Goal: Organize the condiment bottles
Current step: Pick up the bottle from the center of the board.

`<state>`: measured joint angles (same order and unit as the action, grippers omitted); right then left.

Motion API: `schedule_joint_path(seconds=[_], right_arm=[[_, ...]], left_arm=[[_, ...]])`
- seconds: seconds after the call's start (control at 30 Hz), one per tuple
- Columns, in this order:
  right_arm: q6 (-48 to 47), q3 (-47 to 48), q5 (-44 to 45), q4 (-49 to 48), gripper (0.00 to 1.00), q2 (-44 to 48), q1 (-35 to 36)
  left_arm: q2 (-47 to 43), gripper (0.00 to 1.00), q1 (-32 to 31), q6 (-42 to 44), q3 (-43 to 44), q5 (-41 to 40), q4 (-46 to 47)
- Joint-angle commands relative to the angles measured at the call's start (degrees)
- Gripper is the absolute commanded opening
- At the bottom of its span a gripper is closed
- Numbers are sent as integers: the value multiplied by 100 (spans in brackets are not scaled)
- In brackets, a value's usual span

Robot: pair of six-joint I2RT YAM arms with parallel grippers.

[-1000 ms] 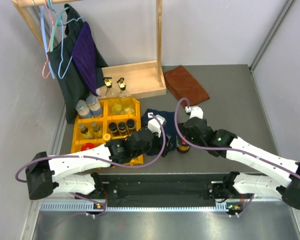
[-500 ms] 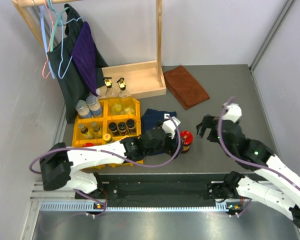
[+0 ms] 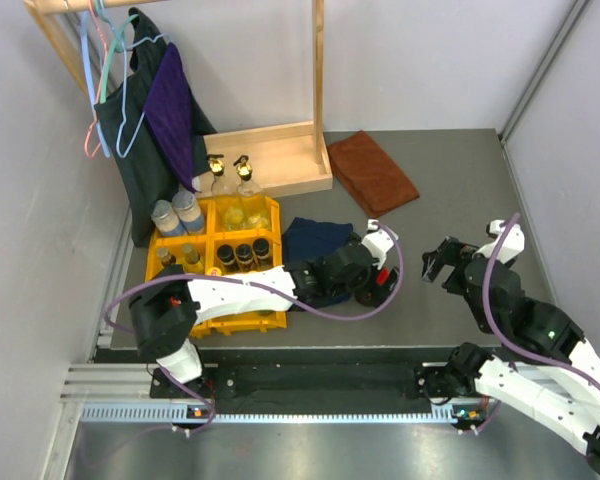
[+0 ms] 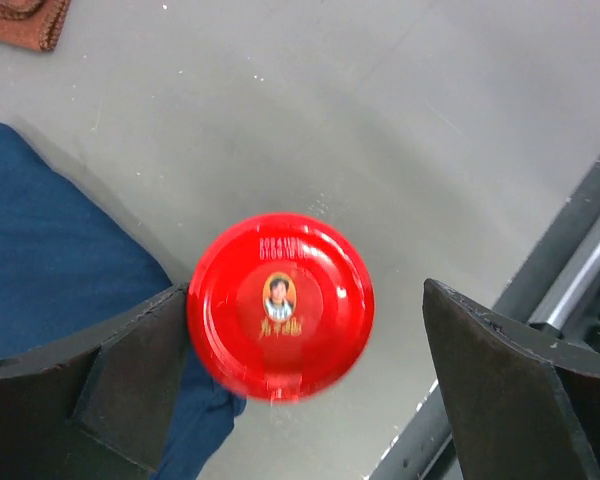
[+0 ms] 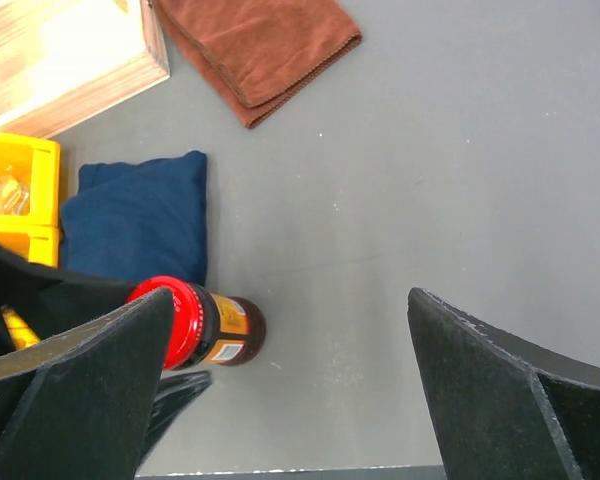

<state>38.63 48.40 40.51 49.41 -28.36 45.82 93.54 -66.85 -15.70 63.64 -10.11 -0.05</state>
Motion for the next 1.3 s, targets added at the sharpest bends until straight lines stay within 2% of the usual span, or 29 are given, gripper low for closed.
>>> schedule_joint_path(seconds=[0.0, 0.13, 0.23, 0.3, 0.33, 0.37, 0.4, 0.47, 0.7, 0.93, 1.07, 1.27], right_arm=[[-40, -24, 176, 78, 99, 155, -56], [-58, -94, 203, 104, 99, 287, -56], [-58, -138, 220, 104, 99, 366, -47], [-84, -147, 220, 113, 99, 401, -56], [-75, -156, 220, 113, 99, 401, -56], [-75, -147, 212, 122, 99, 410, -56], [-75, -147, 220, 148, 99, 410, -56], [-58, -156, 212, 183, 99, 445, -65], [-22, -270, 176, 219, 99, 691, -56], [-40, -349, 71, 148, 99, 771, -47], [-119, -375, -8, 43, 99, 770, -47], [-145, -393, -52, 16, 99, 753, -47]], left_arm=[[279, 99, -30, -90, 465, -237, -275], [402, 96, -30, -257, 562, -597, -495], [367, 83, -30, -345, 553, -755, -539], [332, 69, -30, -398, 553, -791, -548], [297, 59, -30, -390, 579, -800, -574], [288, 43, -30, -381, 623, -817, -740], [271, 17, -30, -381, 685, -887, -872], [148, 0, -30, -381, 834, -940, -1075], [-897, 0, -30, -503, 1089, -1238, -1927], [-2206, 0, -30, -908, 1406, -2275, -3166], [-2621, 0, -30, -1232, 1529, -3318, -3719], [-2972, 0, -30, -1260, 1898, -4244, -4239]])
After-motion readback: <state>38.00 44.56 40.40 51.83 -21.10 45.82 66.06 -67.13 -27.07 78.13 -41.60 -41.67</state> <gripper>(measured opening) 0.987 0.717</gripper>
